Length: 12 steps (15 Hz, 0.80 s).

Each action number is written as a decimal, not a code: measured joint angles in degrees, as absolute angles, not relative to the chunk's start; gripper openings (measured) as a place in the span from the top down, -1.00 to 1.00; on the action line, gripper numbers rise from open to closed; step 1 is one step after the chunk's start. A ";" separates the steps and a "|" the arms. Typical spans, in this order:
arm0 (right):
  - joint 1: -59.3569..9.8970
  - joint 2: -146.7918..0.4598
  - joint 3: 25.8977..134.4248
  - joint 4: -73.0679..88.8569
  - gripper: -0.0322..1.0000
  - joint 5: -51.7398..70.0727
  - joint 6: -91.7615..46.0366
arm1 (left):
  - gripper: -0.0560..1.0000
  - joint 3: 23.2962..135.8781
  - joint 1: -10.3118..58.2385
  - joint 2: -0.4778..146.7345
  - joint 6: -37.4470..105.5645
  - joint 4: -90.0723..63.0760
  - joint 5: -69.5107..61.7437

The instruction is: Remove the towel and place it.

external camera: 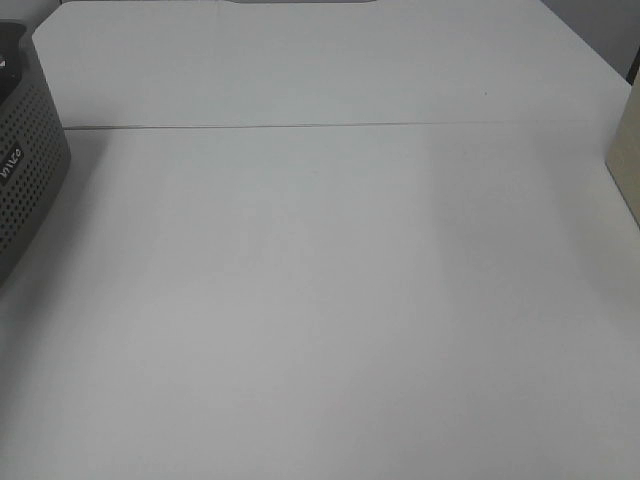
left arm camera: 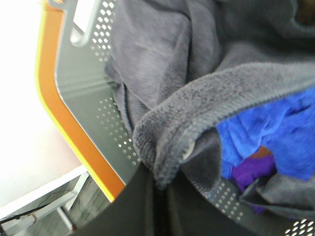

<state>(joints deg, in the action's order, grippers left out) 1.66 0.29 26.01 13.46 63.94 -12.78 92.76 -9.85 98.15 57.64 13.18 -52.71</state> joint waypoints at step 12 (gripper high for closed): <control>1.66 0.29 26.01 13.46 -0.44 63.94 -12.78 | 0.89 92.76 -9.85 89.09 56.84 -2.52 -66.18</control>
